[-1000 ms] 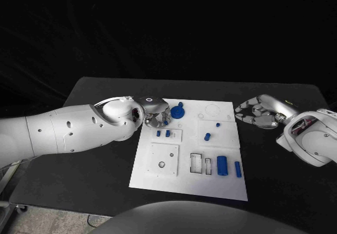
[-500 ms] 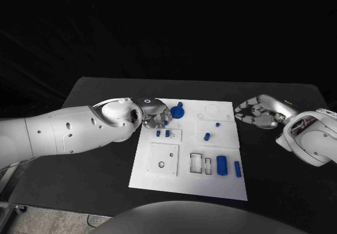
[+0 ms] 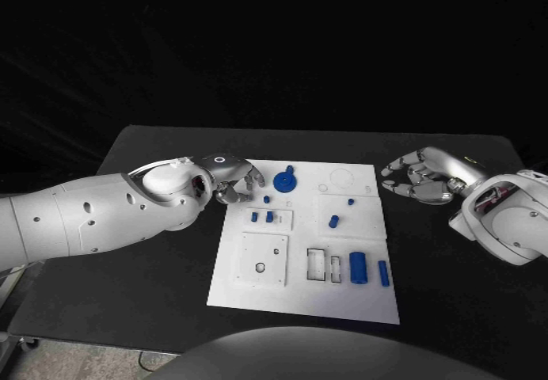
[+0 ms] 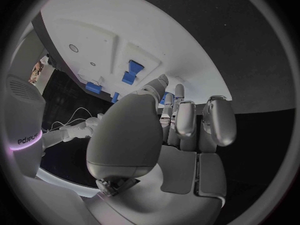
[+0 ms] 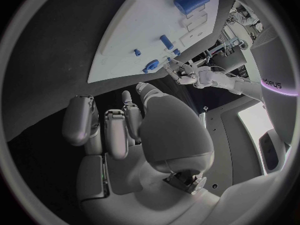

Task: Assemble the parts on the task board

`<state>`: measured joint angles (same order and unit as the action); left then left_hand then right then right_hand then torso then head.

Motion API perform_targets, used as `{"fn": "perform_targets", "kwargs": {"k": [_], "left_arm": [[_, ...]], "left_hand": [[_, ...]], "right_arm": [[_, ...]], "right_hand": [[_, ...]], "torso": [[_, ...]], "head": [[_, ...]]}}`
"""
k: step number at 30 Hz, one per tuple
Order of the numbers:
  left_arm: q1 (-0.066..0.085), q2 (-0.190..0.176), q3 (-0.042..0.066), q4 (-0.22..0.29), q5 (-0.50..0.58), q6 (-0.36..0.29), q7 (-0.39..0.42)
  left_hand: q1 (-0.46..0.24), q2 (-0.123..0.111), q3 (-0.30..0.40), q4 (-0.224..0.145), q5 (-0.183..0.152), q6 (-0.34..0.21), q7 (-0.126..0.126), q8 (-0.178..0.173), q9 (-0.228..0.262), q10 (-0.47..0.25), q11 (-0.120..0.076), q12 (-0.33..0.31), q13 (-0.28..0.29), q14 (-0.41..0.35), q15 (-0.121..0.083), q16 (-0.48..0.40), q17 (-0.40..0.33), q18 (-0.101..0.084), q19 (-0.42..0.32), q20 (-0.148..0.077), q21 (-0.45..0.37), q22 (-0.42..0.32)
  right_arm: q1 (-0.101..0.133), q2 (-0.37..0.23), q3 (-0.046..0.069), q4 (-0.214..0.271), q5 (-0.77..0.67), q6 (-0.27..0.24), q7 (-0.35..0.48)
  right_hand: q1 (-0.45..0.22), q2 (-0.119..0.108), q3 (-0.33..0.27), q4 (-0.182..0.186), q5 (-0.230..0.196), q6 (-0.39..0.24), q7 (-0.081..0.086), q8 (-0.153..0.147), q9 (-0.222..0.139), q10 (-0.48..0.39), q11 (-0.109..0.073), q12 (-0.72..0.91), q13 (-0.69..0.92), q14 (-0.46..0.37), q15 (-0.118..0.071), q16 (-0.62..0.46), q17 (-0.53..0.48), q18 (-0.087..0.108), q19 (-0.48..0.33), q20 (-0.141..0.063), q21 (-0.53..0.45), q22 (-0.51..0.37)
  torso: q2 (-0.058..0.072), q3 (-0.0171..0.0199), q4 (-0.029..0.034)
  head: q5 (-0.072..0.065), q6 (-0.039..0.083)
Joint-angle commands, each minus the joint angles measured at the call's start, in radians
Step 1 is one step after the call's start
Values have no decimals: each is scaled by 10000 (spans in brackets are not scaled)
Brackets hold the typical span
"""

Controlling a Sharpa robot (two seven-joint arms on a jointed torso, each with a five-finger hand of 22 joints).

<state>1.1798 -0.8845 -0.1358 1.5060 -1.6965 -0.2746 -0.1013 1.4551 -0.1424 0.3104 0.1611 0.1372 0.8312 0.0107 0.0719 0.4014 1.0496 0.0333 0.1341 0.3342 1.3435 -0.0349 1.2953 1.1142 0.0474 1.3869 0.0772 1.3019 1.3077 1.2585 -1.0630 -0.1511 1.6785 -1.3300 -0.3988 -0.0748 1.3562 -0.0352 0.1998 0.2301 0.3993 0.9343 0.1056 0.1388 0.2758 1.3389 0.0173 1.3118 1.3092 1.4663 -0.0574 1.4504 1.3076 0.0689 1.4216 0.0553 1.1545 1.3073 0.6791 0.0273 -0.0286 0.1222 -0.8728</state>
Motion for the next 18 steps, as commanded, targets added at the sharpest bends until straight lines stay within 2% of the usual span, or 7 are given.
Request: {"fn": "perform_targets", "kwargs": {"k": [1,3,5,6,9,13,18], "left_arm": [[3,-153,15,33,707,-1344,607],[5,-272,19,59,1429,-1826,1099],[7,-389,31,119,2180,-2306,1721],[9,-431,37,148,2522,-2487,2010],[23,-567,58,249,4570,-2983,3549],[29,-658,63,312,6889,-2795,4923],[29,-689,38,320,10412,-1771,6592]], "left_hand": [[79,13,-186,71,-56,88,36,74,-48,-599,113,527,555,-1267,112,-1136,-1467,366,-913,75,-1153,1467],[111,-5,-367,130,-38,-388,-28,-16,-165,-1449,310,973,1085,-3593,368,-3231,-3833,619,-2407,262,-2987,961],[-71,80,-871,508,36,-1064,-53,61,-211,-2877,590,1883,2012,-4678,780,-4025,-4250,951,-4913,488,-5960,143],[85,113,-1159,675,88,-1193,-54,242,-132,-3833,681,2610,2597,-5143,748,-4303,-4425,940,-5906,754,-7264,-205],[234,153,-1723,1234,176,-1361,60,913,127,-5248,683,3980,3211,-6369,1071,-4729,-4661,1012,-6819,829,-8331,-454],[97,344,-2073,1266,654,-1416,493,1429,299,-6318,556,4442,3216,-7571,1105,-5167,-4860,971,-7459,905,-8988,-613],[-62,961,-2612,1228,1745,-1751,1069,1906,344,-7264,736,5003,2828,-9363,1344,-6375,-5618,872,-8669,1113,-10282,-1171]], "right_arm": [[172,-50,10,161,-262,-95,-97],[334,-80,11,266,-391,39,-126],[469,-107,12,381,-531,286,-191],[516,-117,13,427,-591,398,-222],[648,-92,14,568,-997,950,-333],[688,30,14,622,-1485,1433,-393],[547,207,14,660,-2210,1681,-326]], "right_hand": [[105,-207,130,-74,-98,137,26,-17,-1,-1239,-12,-1538,-815,613,82,-444,1360,211,-95,21,-196,1328],[293,-355,261,-196,-31,300,-13,68,44,-2466,3,-3166,-2079,545,72,-716,1142,232,-141,22,-341,1293],[445,-524,452,-285,109,425,-22,143,111,-3805,-2,-5353,-3817,506,68,-892,991,249,-186,25,-496,1259],[503,-617,555,-320,191,419,-14,149,136,-3945,25,-5800,-4160,469,90,-998,904,266,-233,31,-621,1229],[717,-860,951,-530,604,361,39,183,263,-4219,150,-7122,-5321,263,189,-1517,485,353,-485,111,-1233,1078],[814,-1029,1200,-763,804,161,7,133,337,-4479,258,-7863,-6024,59,269,-1937,138,428,-693,174,-1692,979],[764,-1183,1671,-951,-27,35,10,94,407,-4509,467,-8810,-7085,-9,389,-2090,-69,420,-680,275,-1742,1024]], "torso": [[2,-37,49],[10,-62,87],[13,-72,110],[16,-92,135],[9,-180,242],[13,-241,300],[-1,-284,403]], "head": [[-52,2],[-117,2],[-185,2],[-238,2],[-430,2],[-521,2],[-810,2]]}}
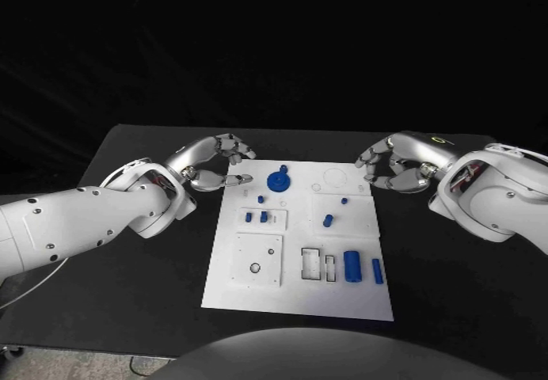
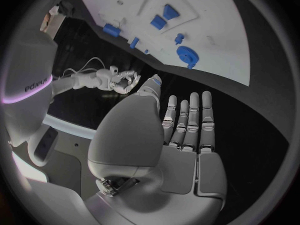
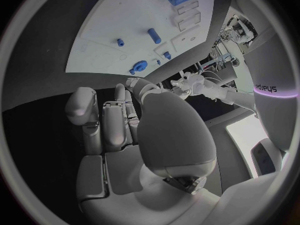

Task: Assemble the parts on the task board

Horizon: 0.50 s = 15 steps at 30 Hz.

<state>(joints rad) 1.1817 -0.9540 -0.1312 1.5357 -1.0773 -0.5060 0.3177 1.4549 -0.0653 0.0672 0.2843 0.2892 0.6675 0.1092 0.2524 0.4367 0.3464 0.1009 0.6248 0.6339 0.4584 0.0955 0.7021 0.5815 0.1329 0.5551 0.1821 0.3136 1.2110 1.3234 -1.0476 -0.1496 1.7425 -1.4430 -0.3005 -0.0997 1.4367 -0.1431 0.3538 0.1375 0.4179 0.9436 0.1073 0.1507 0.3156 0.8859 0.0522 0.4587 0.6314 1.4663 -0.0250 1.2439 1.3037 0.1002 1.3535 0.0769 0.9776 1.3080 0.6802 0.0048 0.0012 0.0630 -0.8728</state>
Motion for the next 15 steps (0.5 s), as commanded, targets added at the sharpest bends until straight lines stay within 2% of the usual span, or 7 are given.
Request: {"fn": "perform_targets", "kwargs": {"k": [1,4,7,8,11,15], "left_arm": [[9,12,-16,21,4849,776,2654],[5,27,-35,37,6247,1331,3205],[-1,17,-57,84,7044,1688,3566],[-2,10,-67,107,7218,1768,3655],[-5,-16,-91,178,7538,1936,3811],[-6,-44,-114,265,7733,2101,3888]], "left_hand": [[-196,333,-313,-33,294,-211,87,129,-46,-410,83,72,-344,-845,50,-800,-540,-9,-602,122,-708,-391],[-490,588,-688,-17,512,-385,123,167,-243,-828,62,-108,-880,-1420,51,-1620,-1147,-5,-1061,220,-1386,-863],[-784,852,-1150,40,705,-537,85,181,-550,-1043,8,-254,-1526,-1543,35,-2286,-1713,83,-1313,320,-2002,-1399],[-823,1146,-1406,-21,796,-548,5,250,-800,-1064,-8,-268,-2026,-1407,-1,-2674,-2085,219,-1295,392,-2360,-1796],[-832,1245,-1798,83,706,-592,-3,339,-1086,-1109,-47,-183,-2554,-1253,-17,-2988,-2399,356,-1207,491,-2509,-2175],[-667,1391,-2004,71,750,-621,1,428,-1298,-1142,-58,-49,-2927,-1091,12,-3112,-2562,404,-1146,597,-2505,-2434]], "right_arm": [[-164,80,-1,14,-1226,720,-71],[-322,186,0,-55,-1585,768,-68],[-426,288,1,-136,-1825,827,-69],[-451,312,1,-153,-1895,843,-72],[-498,367,1,-183,-2142,866,-91],[-537,465,2,-256,-2388,951,-159]], "right_hand": [[-91,-148,187,-26,-353,-69,-8,-38,8,-9,165,-473,-510,-14,93,-37,-57,108,6,79,14,1022],[-235,-266,263,-5,-669,-153,21,-128,-32,-82,268,-884,-952,-28,149,-69,-123,109,10,134,-37,1027],[-315,-336,296,-6,-778,-202,27,-199,-71,-63,316,-1089,-1214,-33,178,-72,-157,113,16,175,-73,1030],[-328,-345,306,-11,-793,-205,34,-214,-81,-56,324,-1132,-1274,-34,177,-69,-163,114,18,181,-81,1031],[-341,-348,324,-20,-807,-183,49,-221,-90,-42,331,-1188,-1356,-55,168,-117,-214,126,0,187,-144,1019],[-348,-343,354,-37,-786,-152,32,-228,-101,27,323,-1230,-1450,-71,145,-136,-243,134,-4,179,-167,1020]], "torso": [[-21,-74,131],[-46,-107,164],[-59,-132,183],[-57,-136,192],[-41,-117,211],[-58,-112,162]], "head": [[-284,2],[-364,2],[-417,2],[-430,2],[-473,2],[-438,2]]}}
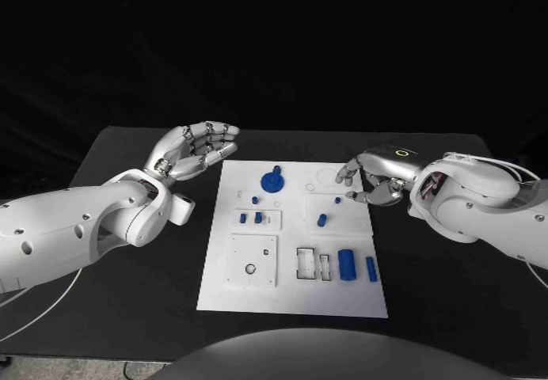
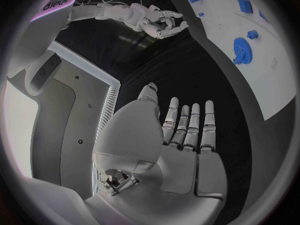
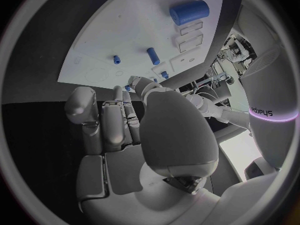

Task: Assemble the parts on the task board

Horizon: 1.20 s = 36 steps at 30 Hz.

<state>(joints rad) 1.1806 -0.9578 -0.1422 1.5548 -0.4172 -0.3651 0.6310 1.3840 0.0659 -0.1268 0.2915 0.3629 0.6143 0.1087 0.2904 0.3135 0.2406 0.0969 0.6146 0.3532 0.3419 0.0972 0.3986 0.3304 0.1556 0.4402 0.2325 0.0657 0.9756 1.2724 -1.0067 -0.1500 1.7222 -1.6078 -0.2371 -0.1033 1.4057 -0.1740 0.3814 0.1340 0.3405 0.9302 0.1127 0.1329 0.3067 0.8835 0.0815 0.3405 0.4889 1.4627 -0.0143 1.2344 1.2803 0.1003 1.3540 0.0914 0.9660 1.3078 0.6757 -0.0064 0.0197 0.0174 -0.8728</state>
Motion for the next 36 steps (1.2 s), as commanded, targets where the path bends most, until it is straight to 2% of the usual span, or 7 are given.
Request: {"fn": "perform_targets", "kwargs": {"k": [1,7,11,13,18,28,36], "left_arm": [[5,-6,-13,90,1158,731,758],[4,-12,-89,147,1229,890,727],[2,-11,-133,152,1243,976,693],[1,-16,-148,157,1245,1013,677],[-1,-19,-174,154,1248,1067,640],[-8,-12,-199,111,1249,1089,607],[-19,1,-235,77,1249,1114,568]], "left_hand": [[90,109,-101,-5,29,-94,9,69,-109,-92,-20,86,-193,103,0,-94,-78,182,25,116,-25,-129],[328,226,-230,-15,120,-133,25,146,-280,-130,24,232,-478,231,38,-124,-166,196,147,215,-10,-308],[621,312,-280,-37,312,-158,44,210,-406,-160,55,376,-669,330,83,-104,-210,208,271,280,5,-427],[692,332,-307,-38,352,-167,48,229,-447,-172,65,424,-726,364,103,-89,-221,212,313,296,9,-461],[773,357,-337,-39,387,-176,52,251,-493,-180,90,484,-791,419,138,-63,-229,217,375,318,21,-496],[843,380,-379,-35,416,-189,52,273,-545,-183,118,552,-860,475,183,-33,-239,218,443,347,31,-533],[976,436,-398,-59,509,-185,81,309,-604,-191,145,631,-945,513,223,-11,-257,217,516,380,37,-577]], "right_arm": [[-40,83,5,-81,-797,338,-150],[-193,303,5,-356,-1317,247,-346],[-375,496,6,-613,-1719,218,-570],[-449,569,6,-715,-1821,208,-618],[-595,697,7,-907,-1917,119,-613],[-774,914,8,-1224,-1843,27,-467],[-887,1039,11,-1393,-1647,-55,-314]], "right_hand": [[-38,-33,78,-2,-12,-18,-22,-50,-12,51,30,-47,-25,-35,38,-40,-10,133,-8,33,-51,1022],[-156,-64,60,5,-145,60,-22,-61,-33,133,31,-160,-234,-45,38,-45,-50,137,-8,30,-107,1023],[-209,-99,24,-50,-201,87,7,-111,-74,-99,25,-364,-458,-152,-28,-223,-232,201,-135,-12,-474,942],[-224,-102,4,-72,-208,89,11,-132,-90,-201,21,-413,-512,-188,-40,-276,-287,216,-178,-24,-590,917],[-243,-98,-17,-81,-221,77,-11,-156,-106,-281,31,-443,-548,-214,-40,-311,-324,225,-208,-27,-672,900],[-359,-19,-75,-39,-336,96,79,-195,-145,-156,20,-347,-584,-228,-33,-312,-356,218,-201,-29,-695,904],[-412,103,-109,-31,-480,414,107,-80,-121,-1,-5,-240,-641,-216,-34,-275,-369,214,-175,-31,-723,912]], "torso": [[-17,-2,-23],[-31,-6,-52],[-22,8,-13],[-19,9,-16],[-32,-15,-14],[-35,-25,-23],[-33,-28,-8]], "head": [[13,2],[47,2],[51,2],[69,2],[116,2],[149,2],[146,2]]}}
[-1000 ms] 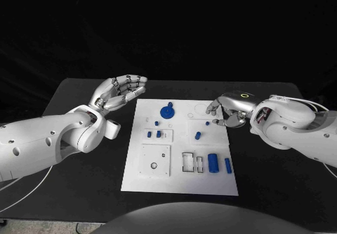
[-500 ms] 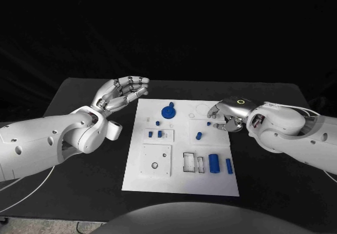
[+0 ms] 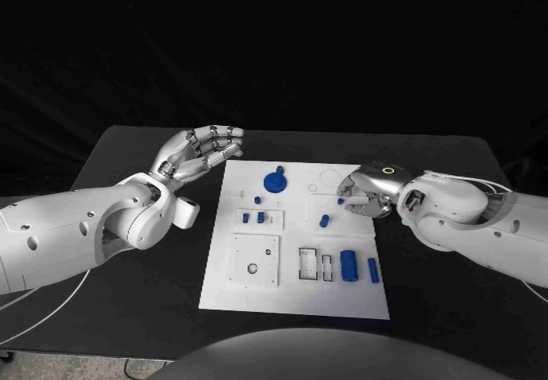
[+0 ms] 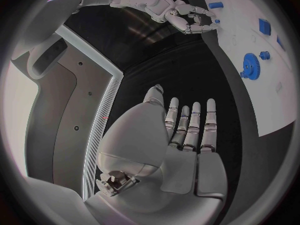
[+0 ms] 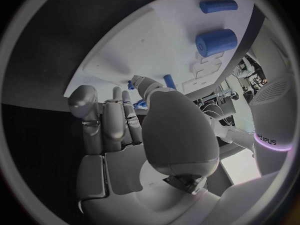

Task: Assemble the parts on the task board

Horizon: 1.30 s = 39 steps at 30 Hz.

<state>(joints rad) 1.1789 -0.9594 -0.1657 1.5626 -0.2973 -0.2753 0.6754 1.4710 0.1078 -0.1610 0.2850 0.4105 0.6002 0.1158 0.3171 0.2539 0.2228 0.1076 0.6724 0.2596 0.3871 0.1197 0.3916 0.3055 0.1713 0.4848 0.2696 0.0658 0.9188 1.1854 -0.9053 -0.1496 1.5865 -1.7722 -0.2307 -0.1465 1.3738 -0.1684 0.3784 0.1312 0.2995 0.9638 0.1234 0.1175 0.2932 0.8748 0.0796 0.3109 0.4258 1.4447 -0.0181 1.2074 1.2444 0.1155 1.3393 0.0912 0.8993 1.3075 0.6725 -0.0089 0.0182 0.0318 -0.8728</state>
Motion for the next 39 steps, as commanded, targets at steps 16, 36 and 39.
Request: {"fn": "perform_targets", "kwargs": {"k": [16,36,39], "left_arm": [[-14,87,-27,-143,50,293,-6],[-21,162,-34,-201,50,401,-119],[-21,172,-35,-211,50,413,-126]], "left_hand": [[436,62,-70,-71,162,-8,72,116,-109,-29,79,184,-159,94,39,84,-44,59,151,44,33,-91],[676,140,-63,-111,262,97,159,210,-185,8,159,297,-285,152,108,128,-67,52,273,102,61,-142],[699,145,-63,-116,285,104,164,217,-194,11,164,306,-299,160,118,134,-69,52,287,107,64,-146]], "right_arm": [[-104,338,8,-372,427,-440,333],[-159,541,10,-664,656,-289,445],[-164,535,10,-664,690,-248,450]], "right_hand": [[-171,459,-114,33,-512,498,-97,257,146,474,-43,194,-212,-90,60,-131,-219,93,-42,6,-339,877],[272,599,-4,-420,-86,824,-20,405,312,1149,-54,246,-544,-81,147,-115,-332,83,59,88,-328,925],[346,583,28,-523,107,868,-3,418,337,1267,-66,226,-622,-101,133,-144,-380,85,58,79,-350,934]], "torso": [[7,-4,1],[-25,-9,3],[-19,-11,-18]], "head": [[-14,2],[43,2],[54,2]]}}
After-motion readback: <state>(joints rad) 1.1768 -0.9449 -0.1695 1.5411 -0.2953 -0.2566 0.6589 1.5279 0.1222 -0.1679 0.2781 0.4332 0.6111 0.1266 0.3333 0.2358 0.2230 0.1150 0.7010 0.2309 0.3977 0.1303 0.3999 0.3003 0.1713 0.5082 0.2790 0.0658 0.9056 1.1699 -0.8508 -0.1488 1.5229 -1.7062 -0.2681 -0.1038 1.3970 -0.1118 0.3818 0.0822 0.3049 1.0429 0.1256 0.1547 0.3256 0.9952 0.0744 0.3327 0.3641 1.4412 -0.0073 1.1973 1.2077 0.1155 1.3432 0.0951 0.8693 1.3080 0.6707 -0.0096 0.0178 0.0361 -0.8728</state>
